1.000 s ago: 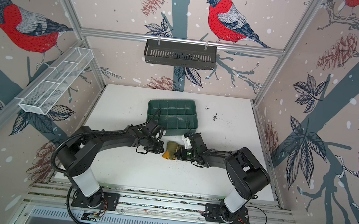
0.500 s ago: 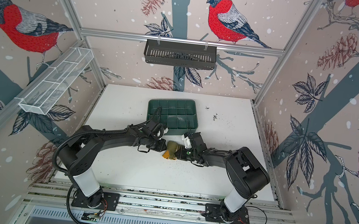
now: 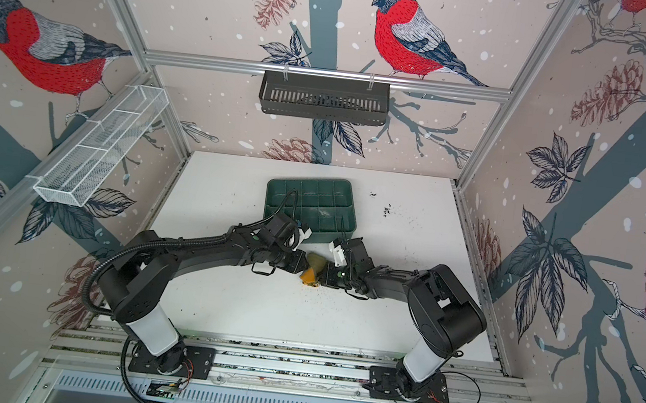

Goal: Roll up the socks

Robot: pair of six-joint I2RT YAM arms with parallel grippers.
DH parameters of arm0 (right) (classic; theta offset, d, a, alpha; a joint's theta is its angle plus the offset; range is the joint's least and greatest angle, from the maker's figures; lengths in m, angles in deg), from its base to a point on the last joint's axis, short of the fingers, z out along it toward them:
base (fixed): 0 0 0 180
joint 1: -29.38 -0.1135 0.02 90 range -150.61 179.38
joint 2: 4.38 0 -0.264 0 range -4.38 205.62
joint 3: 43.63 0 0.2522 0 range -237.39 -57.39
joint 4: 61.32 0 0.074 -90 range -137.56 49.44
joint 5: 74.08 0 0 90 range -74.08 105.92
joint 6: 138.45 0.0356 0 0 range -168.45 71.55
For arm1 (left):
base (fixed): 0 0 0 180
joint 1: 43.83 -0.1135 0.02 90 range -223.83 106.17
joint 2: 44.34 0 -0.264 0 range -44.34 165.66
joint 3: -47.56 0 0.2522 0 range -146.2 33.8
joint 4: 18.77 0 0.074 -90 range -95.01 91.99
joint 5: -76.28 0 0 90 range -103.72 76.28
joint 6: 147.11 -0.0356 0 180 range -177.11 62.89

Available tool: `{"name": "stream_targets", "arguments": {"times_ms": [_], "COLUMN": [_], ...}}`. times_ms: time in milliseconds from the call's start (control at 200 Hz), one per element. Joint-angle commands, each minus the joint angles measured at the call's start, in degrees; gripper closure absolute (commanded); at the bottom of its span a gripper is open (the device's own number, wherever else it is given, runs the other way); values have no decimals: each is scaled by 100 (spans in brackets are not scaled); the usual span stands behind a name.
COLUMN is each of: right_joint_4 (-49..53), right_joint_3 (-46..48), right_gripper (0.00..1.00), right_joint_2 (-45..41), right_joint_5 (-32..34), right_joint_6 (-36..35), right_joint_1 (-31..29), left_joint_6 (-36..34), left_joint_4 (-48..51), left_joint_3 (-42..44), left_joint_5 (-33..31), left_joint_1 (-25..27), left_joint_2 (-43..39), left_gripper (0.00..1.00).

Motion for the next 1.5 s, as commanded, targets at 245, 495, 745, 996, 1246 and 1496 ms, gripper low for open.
{"name": "stream_targets", "arguments": {"times_ms": [245, 495, 745, 996, 1246, 1496], "right_joint_4": [376, 367, 367, 569, 861, 1228], "right_joint_3": [111, 151, 217, 149, 138, 216], "right_gripper": [89, 76, 75, 66, 52, 52], "right_joint_2": [-72, -155, -213, -320, -600, -1078], "right_joint_5": [328, 286, 263, 219, 238, 374], "right_joint_6": [-115, -137, -132, -180, -288, -387], "right_joint_1": [99, 163, 218, 251, 262, 411], "left_joint_6": [37, 112, 185, 157, 155, 150], "left_joint_4": [-153, -326, -501, -440, -440, -417], "left_joint_3": [-327, -365, -437, -560, -591, -664], "left_joint_5": [303, 436, 578, 537, 545, 563], "left_joint_1": [178, 214, 282, 302, 319, 337], "left_joint_2": [222, 363, 579, 612, 674, 749], "left_gripper": [82, 82, 82, 82, 82, 82]}}
